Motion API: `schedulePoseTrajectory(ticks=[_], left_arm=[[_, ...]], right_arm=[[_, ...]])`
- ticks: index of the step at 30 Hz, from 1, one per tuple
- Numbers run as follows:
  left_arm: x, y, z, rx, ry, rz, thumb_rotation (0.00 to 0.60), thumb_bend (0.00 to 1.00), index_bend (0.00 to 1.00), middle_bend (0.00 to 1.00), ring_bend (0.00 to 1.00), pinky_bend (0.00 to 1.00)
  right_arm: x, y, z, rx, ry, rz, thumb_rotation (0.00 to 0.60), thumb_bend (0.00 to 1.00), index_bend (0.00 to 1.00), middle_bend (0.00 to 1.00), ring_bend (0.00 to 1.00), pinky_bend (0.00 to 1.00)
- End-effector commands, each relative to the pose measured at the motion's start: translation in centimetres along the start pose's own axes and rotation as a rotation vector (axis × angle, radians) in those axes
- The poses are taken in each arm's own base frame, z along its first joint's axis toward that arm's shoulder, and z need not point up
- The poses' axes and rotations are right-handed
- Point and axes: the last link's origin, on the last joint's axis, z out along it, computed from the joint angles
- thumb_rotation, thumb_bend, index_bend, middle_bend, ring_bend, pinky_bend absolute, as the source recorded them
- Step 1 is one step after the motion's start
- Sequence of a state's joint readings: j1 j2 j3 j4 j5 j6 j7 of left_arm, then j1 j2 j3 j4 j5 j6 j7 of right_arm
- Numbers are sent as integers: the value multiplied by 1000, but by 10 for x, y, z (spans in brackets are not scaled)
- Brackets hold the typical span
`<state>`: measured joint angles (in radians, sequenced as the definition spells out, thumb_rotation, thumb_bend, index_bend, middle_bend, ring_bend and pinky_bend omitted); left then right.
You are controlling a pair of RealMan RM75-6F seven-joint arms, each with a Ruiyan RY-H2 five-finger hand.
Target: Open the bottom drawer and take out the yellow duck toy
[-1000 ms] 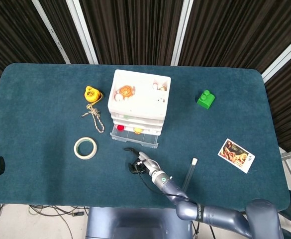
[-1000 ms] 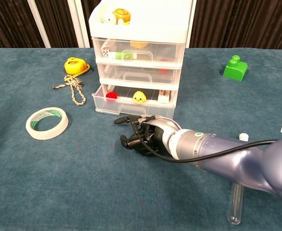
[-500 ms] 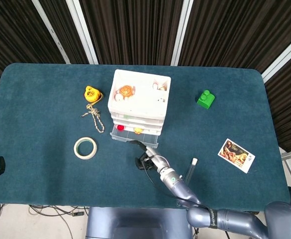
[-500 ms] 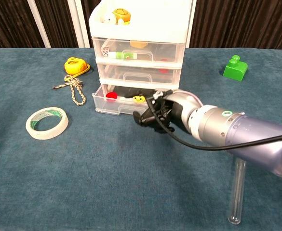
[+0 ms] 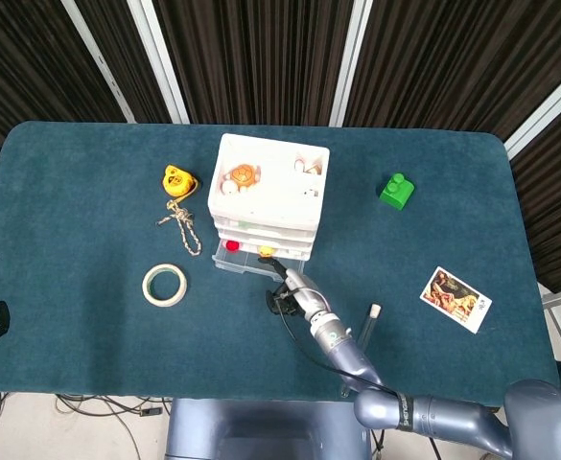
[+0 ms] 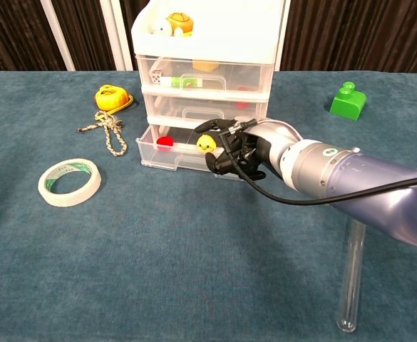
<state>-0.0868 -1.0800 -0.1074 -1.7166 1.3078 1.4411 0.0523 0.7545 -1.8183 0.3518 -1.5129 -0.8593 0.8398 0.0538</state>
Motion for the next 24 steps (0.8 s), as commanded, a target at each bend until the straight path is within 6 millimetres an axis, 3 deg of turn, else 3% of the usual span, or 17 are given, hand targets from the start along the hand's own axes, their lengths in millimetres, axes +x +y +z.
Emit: schedulePoseTrajectory(ticks=[1, 24], left_arm=[[0, 0, 0, 1, 0, 0, 600, 581, 43, 0, 0, 0], [0, 0, 0, 0, 4, 1, 600, 581, 44, 0, 0, 0]], right_arm=[[-3, 2, 3, -19, 1, -18, 600, 662, 137, 1000, 1000, 1000], [-12, 5, 3, -74, -8, -135, 600, 662, 151, 1000, 1000, 1000]])
